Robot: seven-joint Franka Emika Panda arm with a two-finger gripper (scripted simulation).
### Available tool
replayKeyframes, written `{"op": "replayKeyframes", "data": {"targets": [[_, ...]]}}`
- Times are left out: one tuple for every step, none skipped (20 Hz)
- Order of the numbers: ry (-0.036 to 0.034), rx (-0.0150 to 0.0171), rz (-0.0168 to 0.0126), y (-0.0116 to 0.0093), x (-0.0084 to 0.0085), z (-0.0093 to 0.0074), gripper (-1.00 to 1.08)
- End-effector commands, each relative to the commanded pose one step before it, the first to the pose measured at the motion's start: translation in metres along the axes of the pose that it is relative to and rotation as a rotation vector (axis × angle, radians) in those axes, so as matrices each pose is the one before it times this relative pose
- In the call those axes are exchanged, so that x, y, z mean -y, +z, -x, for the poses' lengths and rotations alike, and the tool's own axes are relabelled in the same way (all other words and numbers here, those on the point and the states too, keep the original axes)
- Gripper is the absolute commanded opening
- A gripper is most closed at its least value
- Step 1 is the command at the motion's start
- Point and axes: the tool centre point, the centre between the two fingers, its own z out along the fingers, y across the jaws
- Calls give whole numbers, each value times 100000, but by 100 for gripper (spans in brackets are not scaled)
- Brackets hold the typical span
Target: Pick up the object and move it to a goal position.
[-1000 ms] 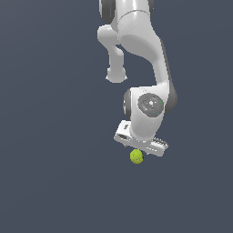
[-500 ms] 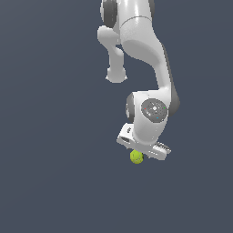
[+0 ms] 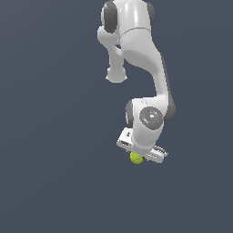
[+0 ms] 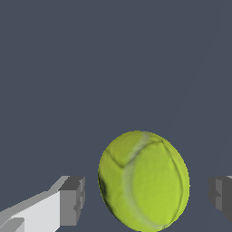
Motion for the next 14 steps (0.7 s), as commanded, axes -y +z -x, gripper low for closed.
{"op": "replayKeyframes", "data": {"targets": [[97,-5,8,1196,-15,31,100],[0,0,0,300,18,6,100],[68,-13,-3,205,-23,-29,100],[0,0,0,127,19,-15,100],[0,0,0,40,19,-26,100],[0,0,0,-47,20,-38,100],[0,0,0,-79,14,-32,100],[0,0,0,-30,4,-10,100],[0,0,0,0,0,0,-100],[0,0,0,0,0,0,-100],[0,0,0,0,0,0,-100],[0,0,0,0,0,0,-100],[0,0,0,0,0,0,-100],[0,0,0,0,0,0,-100]]}}
